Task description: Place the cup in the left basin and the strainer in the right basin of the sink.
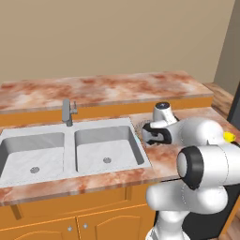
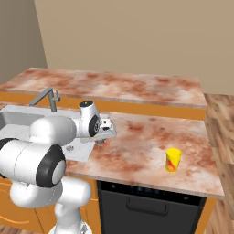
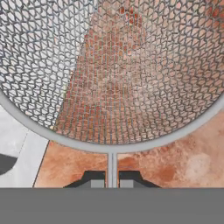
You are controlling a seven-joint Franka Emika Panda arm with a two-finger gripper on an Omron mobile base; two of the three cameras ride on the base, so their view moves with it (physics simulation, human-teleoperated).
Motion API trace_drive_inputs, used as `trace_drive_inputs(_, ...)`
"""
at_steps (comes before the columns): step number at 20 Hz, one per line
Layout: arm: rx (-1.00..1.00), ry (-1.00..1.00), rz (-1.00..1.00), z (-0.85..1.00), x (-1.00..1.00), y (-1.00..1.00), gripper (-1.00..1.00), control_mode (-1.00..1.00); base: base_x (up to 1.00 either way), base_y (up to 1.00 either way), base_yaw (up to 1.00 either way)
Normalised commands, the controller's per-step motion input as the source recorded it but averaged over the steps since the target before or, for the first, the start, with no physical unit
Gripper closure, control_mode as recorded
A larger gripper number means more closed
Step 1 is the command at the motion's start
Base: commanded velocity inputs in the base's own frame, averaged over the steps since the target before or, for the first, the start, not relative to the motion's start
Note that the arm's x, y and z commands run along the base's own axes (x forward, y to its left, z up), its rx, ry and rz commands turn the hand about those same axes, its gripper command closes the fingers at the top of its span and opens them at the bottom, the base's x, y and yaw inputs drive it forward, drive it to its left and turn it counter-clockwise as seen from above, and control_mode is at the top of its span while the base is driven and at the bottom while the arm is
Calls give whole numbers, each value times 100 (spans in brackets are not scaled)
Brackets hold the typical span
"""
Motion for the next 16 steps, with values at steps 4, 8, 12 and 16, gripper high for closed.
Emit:
trace_drive_inputs(4, 8, 12, 21, -8, 20, 67, 100, -100, 0, 0, 0)
trace_drive_inputs(8, 10, 18, 21, -22, 35, 73, 100, -100, 0, 0, 0)
trace_drive_inputs(12, 1, 8, 16, -36, 46, 84, 100, -100, 0, 0, 0)
trace_drive_inputs(16, -10, 0, 2, -16, 39, 80, 100, -100, 0, 0, 0)
